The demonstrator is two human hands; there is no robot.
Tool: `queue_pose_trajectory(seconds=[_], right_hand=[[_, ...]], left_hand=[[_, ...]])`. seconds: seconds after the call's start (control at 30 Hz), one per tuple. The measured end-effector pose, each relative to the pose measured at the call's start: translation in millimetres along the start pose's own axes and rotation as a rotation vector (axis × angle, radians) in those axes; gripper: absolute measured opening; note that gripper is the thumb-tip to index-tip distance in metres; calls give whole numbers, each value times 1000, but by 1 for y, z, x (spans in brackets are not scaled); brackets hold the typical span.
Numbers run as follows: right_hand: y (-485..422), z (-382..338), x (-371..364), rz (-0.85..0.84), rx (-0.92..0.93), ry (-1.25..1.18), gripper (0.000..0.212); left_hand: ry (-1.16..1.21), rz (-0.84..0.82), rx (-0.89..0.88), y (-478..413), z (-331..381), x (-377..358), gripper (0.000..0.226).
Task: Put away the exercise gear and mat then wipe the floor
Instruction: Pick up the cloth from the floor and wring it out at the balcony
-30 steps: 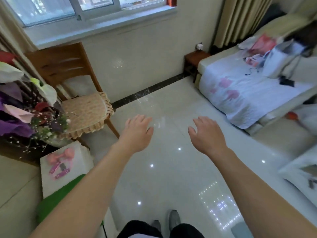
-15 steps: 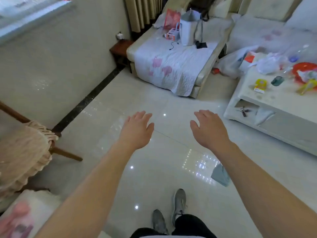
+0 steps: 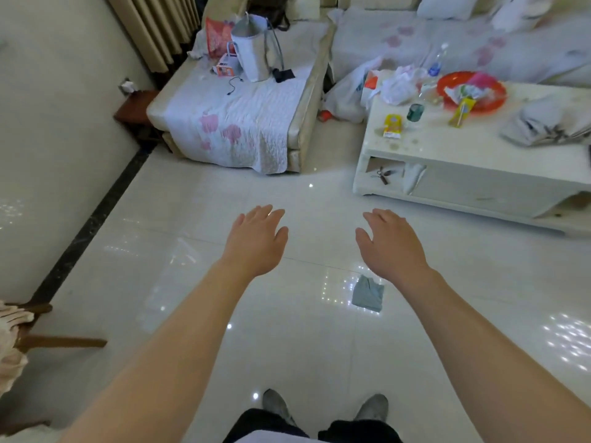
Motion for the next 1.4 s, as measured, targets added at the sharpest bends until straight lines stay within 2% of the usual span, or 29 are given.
queue_pose_trajectory(seconds=[0.23,0.4,0.6,0.9,1.13,1.4], right_hand=[[-1,113,35,9,-71,12,41],[-12,175,42,3,-118,34,41],[-44,209,33,-30,-136,52,43],[-115,260,20,7,-212,80,44],[-159,303,12,-13,-208,50,45],[-218,366,5,-98,-55,7,43]], left_hand=[[-3,-27,-59,-32,111,-43,50],[10,-43,-95,-55,165,-67,51],[10,-56,-128,-102,190,-92,50],[22,-94,-174,-193,216,-124,51],[6,-88,-116,-238,236,-135,50],[7,-54,104,-249,270,-159,49]])
Point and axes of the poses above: each hand's wrist, its own y-axis away from the middle knuckle, its own x-axis out of the back of the hand, z = x × y, the point moved 6 cm from there along -y, towards the middle knuckle, and after that the axes turned 15 degrees about z, right-handed, at the moved point
